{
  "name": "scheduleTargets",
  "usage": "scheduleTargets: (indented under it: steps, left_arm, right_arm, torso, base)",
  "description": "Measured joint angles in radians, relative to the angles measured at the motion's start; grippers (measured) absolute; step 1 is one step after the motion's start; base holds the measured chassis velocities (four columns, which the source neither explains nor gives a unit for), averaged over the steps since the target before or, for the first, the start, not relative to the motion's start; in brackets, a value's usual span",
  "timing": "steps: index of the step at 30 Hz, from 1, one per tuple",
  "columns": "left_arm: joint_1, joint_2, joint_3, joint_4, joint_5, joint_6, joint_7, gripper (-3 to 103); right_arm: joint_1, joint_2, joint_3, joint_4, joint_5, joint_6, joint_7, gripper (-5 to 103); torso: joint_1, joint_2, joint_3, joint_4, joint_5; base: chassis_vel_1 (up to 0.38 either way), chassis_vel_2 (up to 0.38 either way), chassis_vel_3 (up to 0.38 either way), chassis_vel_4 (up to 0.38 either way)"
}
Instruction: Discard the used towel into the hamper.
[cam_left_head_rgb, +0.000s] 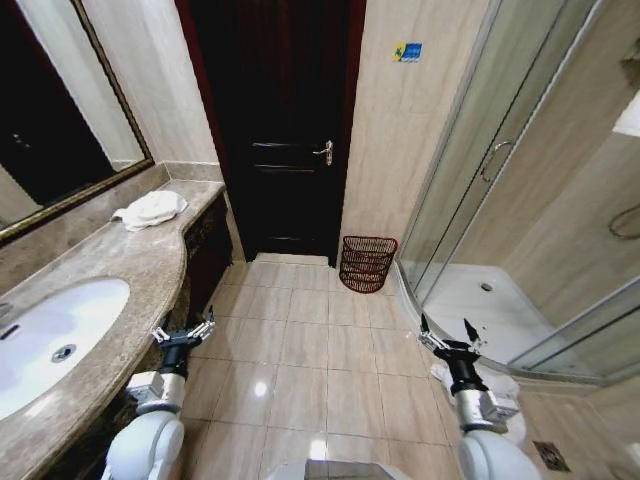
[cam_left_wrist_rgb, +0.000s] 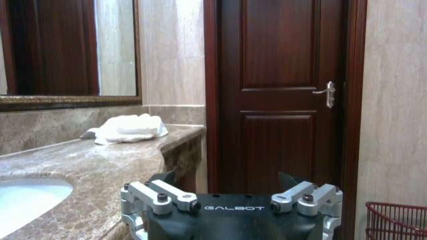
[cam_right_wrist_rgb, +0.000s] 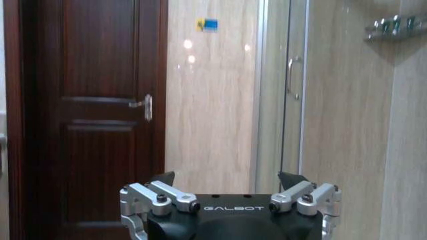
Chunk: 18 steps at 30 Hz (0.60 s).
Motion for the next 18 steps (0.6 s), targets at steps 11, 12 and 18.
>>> scheduleTargets:
  steps: [11, 12, 18]
  left_arm:
    - [-0.049, 0.059, 0.022, -0.188, -0.038, 0.123, 0.047, 100]
    - [-0.068, 0.095, 0.04, -0.208, -0.075, 0.133, 0.049, 100]
    - [-0.09, 0.127, 0.052, -0.213, -0.102, 0.129, 0.039, 100]
  right_arm:
    - [0.123, -0.051, -0.034, 0.121, 0.02, -0.166, 0.05, 100]
    - [0.112, -0.041, -0.039, 0.128, 0.014, -0.168, 0.049, 100]
    - [0.07, -0.026, -0.035, 0.157, -0.001, -0.172, 0.047, 100]
  torso:
    - [0.0, 0.0, 0.0, 0.0005, 0.0001]
    - [0.0, 0.0, 0.0, -0.0002, -0.0004]
    - [0.0, 0.0, 0.0, -0.0001, -0.0005]
  base:
    - [0.0, 0.0, 0.0, 0.0]
    - [0.0, 0.0, 0.0, 0.0]
    - [0.0, 0.0, 0.0, 0.0]
